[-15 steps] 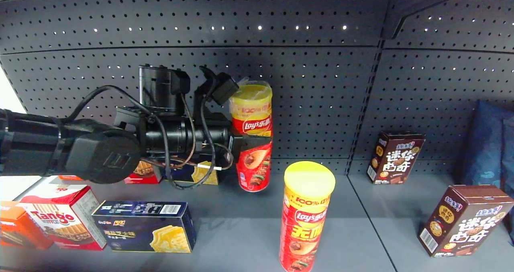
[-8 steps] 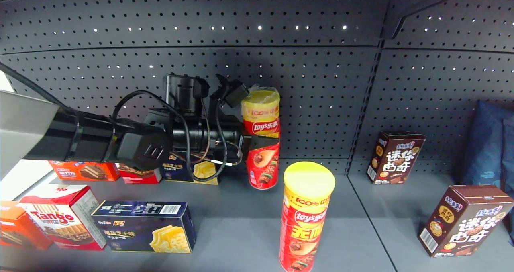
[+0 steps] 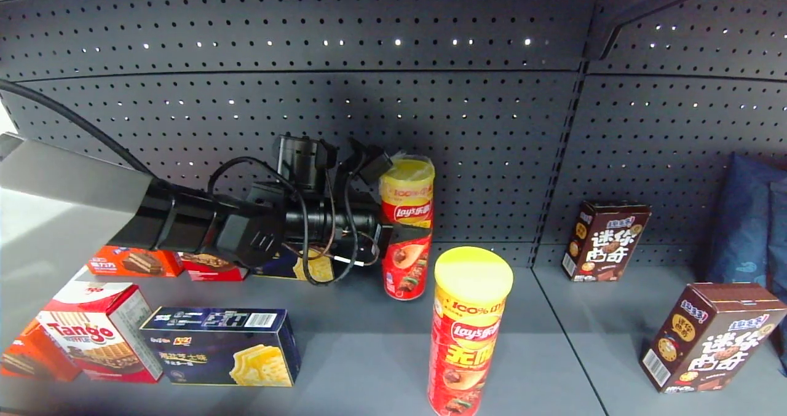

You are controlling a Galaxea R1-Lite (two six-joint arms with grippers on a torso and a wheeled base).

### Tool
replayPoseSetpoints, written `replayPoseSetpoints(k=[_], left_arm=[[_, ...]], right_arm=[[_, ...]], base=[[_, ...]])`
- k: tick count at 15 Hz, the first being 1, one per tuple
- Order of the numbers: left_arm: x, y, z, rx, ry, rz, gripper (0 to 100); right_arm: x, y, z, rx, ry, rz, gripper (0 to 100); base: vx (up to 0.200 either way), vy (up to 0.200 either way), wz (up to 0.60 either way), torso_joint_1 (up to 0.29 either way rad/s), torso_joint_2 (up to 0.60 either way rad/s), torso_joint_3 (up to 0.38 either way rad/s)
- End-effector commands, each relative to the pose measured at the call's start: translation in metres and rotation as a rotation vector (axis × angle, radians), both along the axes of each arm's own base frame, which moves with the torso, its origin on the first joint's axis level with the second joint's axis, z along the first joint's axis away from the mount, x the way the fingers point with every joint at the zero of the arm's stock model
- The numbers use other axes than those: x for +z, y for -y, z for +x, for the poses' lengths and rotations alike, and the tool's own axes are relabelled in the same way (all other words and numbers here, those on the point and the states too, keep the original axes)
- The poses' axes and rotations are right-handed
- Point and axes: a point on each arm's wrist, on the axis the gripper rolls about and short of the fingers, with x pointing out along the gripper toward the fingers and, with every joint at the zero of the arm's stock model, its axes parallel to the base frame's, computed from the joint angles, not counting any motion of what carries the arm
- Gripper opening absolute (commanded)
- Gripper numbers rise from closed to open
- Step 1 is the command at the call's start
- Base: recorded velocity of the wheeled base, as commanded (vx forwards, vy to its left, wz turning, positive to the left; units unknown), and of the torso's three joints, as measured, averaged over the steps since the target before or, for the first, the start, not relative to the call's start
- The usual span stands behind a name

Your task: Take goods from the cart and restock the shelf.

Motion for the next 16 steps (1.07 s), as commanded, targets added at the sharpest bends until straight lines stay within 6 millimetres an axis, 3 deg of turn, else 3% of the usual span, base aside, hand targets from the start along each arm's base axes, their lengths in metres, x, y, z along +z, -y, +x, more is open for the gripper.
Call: replayPoseSetpoints(k=[1,9,16], left_arm=[[-0.010,0.002,0.004,-0.003,-0.017,0.010,0],[-0.017,0.031,0.012,-0.052,-0.001,0.003,0],[-0.023,0.040,0.014,-0.068,0.000,0.004,0]], right_arm=[[0.000,0.000,0.000,0.000,-0.002,-0.001,100],[0.000,0.000,0.000,0.000,-0.004,0.001,100],[0.000,0.000,0.000,0.000,-0.002,-0.001,100]], base=[[0.000,0.000,0.00,0.000,0.00,0.000],[0.000,0.000,0.00,0.000,0.00,0.000],[0.000,0.000,0.00,0.000,0.00,0.000]])
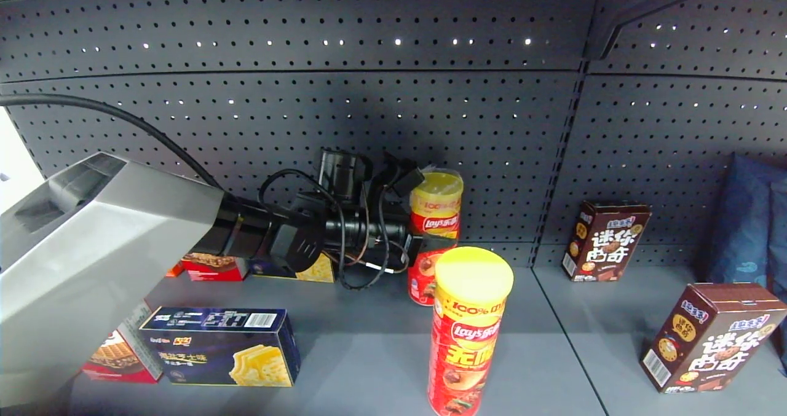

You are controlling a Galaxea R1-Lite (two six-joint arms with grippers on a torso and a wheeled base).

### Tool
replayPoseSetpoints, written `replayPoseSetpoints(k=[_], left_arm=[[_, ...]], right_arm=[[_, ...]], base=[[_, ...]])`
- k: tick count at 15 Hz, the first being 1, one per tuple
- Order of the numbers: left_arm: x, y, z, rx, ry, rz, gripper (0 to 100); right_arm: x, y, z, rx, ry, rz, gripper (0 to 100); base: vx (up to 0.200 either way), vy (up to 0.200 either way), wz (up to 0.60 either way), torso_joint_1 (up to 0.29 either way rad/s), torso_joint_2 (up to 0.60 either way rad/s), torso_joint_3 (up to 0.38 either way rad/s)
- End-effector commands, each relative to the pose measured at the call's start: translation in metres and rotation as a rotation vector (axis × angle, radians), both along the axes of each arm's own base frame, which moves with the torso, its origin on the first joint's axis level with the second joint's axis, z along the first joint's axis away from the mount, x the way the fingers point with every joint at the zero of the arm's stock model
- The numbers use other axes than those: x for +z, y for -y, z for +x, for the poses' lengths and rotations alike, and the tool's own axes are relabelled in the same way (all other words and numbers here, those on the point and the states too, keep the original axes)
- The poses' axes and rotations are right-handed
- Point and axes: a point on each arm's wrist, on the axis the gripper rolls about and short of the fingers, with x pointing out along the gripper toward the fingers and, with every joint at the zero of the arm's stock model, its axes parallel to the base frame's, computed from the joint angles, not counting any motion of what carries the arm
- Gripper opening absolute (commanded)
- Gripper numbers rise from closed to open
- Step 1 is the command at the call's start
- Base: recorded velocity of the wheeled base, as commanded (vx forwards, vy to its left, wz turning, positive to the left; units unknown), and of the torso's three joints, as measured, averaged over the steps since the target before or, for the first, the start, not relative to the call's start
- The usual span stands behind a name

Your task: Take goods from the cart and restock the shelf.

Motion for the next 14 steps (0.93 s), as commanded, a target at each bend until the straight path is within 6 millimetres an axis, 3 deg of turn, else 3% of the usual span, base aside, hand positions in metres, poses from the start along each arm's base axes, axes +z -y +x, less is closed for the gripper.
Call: replayPoseSetpoints(k=[1,14], left_arm=[[-0.002,0.001,-0.001,-0.002,-0.004,0.002,0],[-0.014,-0.005,-0.004,-0.019,0.019,0.050,0]], right_arm=[[0.000,0.000,0.000,0.000,-0.002,-0.001,100],[0.000,0.000,0.000,0.000,-0.003,-0.001,100]], base=[[0.000,0.000,0.00,0.000,0.00,0.000],[0.000,0.000,0.00,0.000,0.00,0.000]])
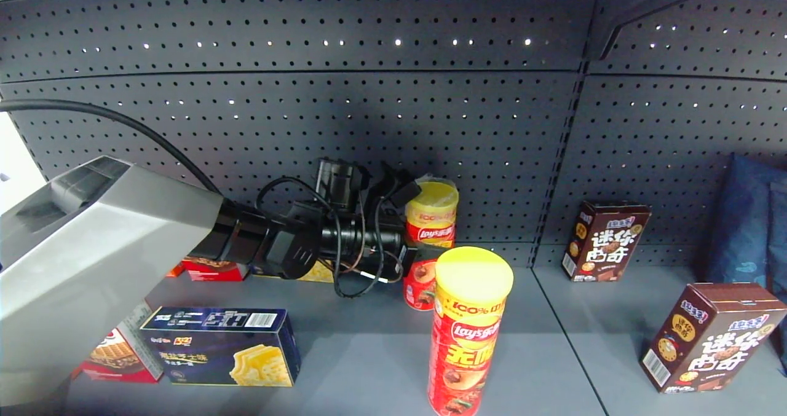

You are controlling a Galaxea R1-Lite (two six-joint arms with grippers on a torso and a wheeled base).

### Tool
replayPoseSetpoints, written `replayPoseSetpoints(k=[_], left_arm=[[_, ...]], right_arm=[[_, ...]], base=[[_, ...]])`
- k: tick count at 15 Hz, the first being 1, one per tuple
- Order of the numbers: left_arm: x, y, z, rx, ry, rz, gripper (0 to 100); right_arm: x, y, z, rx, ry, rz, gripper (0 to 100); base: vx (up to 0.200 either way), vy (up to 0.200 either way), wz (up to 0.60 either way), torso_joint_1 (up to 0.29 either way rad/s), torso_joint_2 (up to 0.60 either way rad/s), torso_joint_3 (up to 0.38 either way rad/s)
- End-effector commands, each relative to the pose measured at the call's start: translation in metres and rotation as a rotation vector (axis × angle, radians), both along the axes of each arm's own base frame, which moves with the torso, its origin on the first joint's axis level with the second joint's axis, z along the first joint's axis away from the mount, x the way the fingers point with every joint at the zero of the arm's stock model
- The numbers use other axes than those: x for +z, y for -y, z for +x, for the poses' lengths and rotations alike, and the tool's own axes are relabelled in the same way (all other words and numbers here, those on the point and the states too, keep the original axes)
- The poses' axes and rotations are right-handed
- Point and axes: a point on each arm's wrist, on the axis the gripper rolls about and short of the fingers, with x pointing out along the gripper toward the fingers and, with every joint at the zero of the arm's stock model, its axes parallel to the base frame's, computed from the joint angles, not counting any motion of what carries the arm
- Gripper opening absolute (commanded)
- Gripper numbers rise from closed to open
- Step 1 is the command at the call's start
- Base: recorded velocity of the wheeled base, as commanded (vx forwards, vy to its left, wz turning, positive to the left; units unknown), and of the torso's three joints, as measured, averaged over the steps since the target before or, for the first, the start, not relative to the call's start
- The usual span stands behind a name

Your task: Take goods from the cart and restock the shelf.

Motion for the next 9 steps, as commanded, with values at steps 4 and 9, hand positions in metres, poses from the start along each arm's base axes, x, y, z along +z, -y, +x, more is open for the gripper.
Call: replayPoseSetpoints(k=[4,9], left_arm=[[-0.0008,0.0004,-0.0002,-0.002,-0.007,0.001,0],[0.0006,-0.0015,0.0005,0.006,-0.008,-0.002,100]], right_arm=[[0.0002,0.0000,0.0001,0.001,-0.002,-0.001,100],[-0.0002,0.0000,0.0002,0.001,-0.003,-0.001,100]], base=[[0.000,0.000,0.00,0.000,0.00,0.000],[0.000,0.000,0.00,0.000,0.00,0.000]])
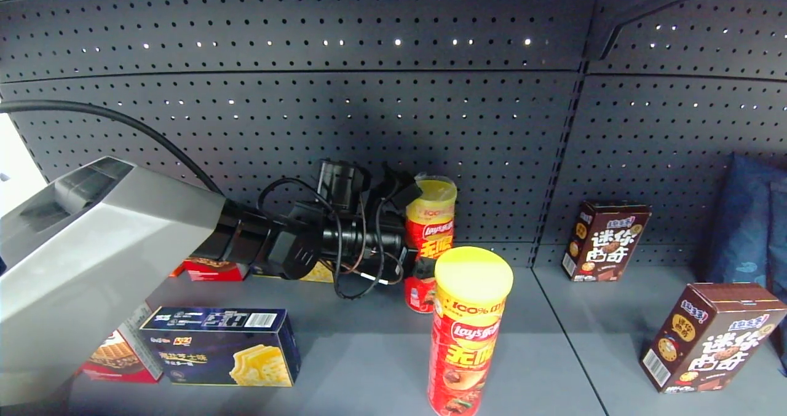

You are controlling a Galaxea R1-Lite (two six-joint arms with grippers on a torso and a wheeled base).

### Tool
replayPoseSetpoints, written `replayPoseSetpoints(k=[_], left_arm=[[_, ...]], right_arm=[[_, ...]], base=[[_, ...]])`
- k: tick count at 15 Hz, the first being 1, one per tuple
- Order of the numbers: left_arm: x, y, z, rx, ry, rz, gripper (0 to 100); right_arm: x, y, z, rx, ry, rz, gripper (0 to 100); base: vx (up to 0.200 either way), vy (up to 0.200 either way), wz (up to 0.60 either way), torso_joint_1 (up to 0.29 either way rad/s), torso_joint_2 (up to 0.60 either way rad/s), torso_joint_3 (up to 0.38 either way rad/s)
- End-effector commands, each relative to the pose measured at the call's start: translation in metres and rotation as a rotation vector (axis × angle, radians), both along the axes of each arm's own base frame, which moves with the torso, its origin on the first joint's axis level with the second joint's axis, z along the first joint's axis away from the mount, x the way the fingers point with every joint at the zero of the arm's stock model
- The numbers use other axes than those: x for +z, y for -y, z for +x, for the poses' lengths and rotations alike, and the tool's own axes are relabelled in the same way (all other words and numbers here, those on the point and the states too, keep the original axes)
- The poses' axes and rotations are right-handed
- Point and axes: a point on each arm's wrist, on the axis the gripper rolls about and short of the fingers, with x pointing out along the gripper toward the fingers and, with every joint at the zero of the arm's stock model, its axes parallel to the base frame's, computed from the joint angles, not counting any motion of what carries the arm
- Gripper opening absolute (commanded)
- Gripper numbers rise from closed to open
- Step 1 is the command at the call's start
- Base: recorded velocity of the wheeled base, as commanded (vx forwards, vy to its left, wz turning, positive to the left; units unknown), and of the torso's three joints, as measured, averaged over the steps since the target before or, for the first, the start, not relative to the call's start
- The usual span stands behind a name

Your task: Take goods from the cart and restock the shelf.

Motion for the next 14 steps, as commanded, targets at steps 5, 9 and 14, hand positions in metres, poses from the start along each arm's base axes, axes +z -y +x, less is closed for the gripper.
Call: replayPoseSetpoints(k=[5,9,14], left_arm=[[0.007,-0.017,0.002,0.037,0.013,-0.004,100],[0.013,-0.034,-0.010,0.060,0.008,0.003,100],[0.018,-0.059,-0.024,0.092,0.049,0.046,100]], right_arm=[[0.000,0.000,0.000,0.001,-0.001,0.001,100],[0.000,0.000,0.000,0.001,-0.003,0.001,100],[0.000,0.000,0.000,0.001,-0.001,-0.001,100]], base=[[0.000,0.000,0.00,0.000,0.00,0.000],[0.000,0.000,0.00,0.000,0.00,0.000],[0.000,0.000,0.00,0.000,0.00,0.000]])
